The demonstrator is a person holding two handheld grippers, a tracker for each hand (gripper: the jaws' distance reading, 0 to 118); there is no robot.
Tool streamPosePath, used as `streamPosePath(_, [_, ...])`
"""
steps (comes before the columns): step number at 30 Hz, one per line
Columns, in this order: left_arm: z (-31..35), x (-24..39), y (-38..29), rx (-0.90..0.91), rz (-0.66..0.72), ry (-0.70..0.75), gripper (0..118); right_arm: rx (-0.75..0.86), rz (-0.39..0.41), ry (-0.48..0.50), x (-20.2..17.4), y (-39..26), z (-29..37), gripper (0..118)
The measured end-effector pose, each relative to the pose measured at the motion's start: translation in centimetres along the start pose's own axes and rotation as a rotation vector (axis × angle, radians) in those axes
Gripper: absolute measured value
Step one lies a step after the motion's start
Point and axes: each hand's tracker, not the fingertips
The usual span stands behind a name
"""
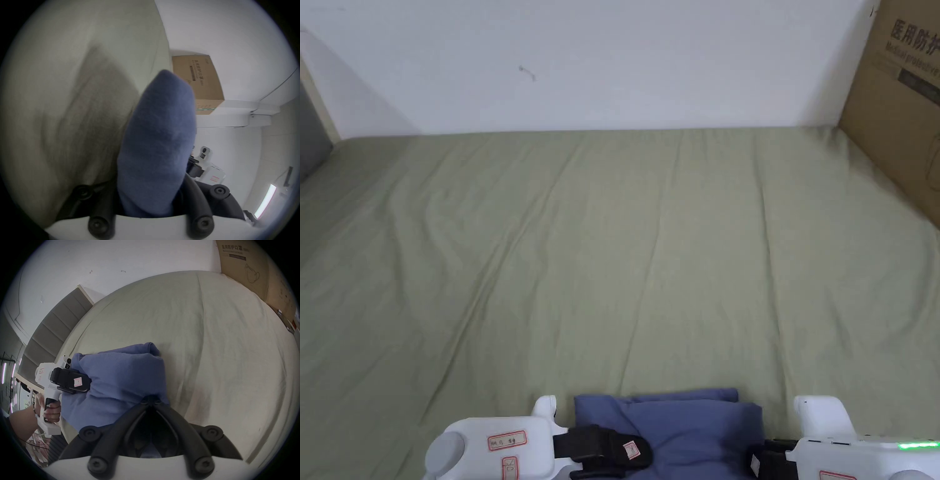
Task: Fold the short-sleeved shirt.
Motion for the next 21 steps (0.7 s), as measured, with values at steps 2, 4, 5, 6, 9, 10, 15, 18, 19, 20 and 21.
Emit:
streamPosePath(2, [1.9, 0.9, -0.9, 0.032, -0.074, 0.058, 15, 0.028, 0.006, 0.003, -0.4, 0.0, 1.5, 0])
streamPosePath(4, [4.4, 3.8, -1.4, 0.032, -0.178, 0.153, 15, 0.117, 0.012, 0.008, -1.2, 0.1, 4.6, 0])
streamPosePath(5, [5.6, 4.8, -1.4, 0.040, -0.213, 0.162, 14, 0.137, 0.009, 0.031, -1.6, 0.2, 5.9, 0])
streamPosePath(6, [8.1, 4.8, -1.1, 0.052, -0.256, 0.175, 15, 0.158, 0.010, 0.053, -2.0, 0.1, 7.4, 0])
streamPosePath(9, [15.0, 6.5, 0.4, 0.079, -0.316, 0.287, 14, 0.187, 0.044, 0.049, -3.5, -0.4, 10.6, 0])
streamPosePath(10, [17.4, 6.5, 0.9, 0.092, -0.332, 0.345, 15, 0.187, 0.063, 0.043, -3.9, -0.6, 11.2, 0])
streamPosePath(15, [28.3, 5.0, 4.0, 0.082, -0.282, 0.654, 15, 0.149, 0.116, 0.002, -6.0, -1.3, 12.4, 0])
streamPosePath(18, [32.8, 3.7, 5.2, 0.060, -0.305, 0.924, 15, 0.142, 0.110, -0.002, -6.6, -1.4, 12.4, 0])
streamPosePath(19, [34.2, 3.1, 5.5, 0.069, -0.299, 1.009, 15, 0.137, 0.100, 0.001, -7.1, -1.2, 12.4, 0])
streamPosePath(20, [35.3, 2.4, 5.8, 0.069, -0.284, 1.064, 19, 0.130, 0.093, 0.002, -7.3, -1.0, 12.3, 0])
streamPosePath(21, [36.6, 1.7, 6.2, 0.078, -0.272, 1.149, 35, 0.126, 0.088, 0.000, -7.6, -0.9, 12.3, 0])
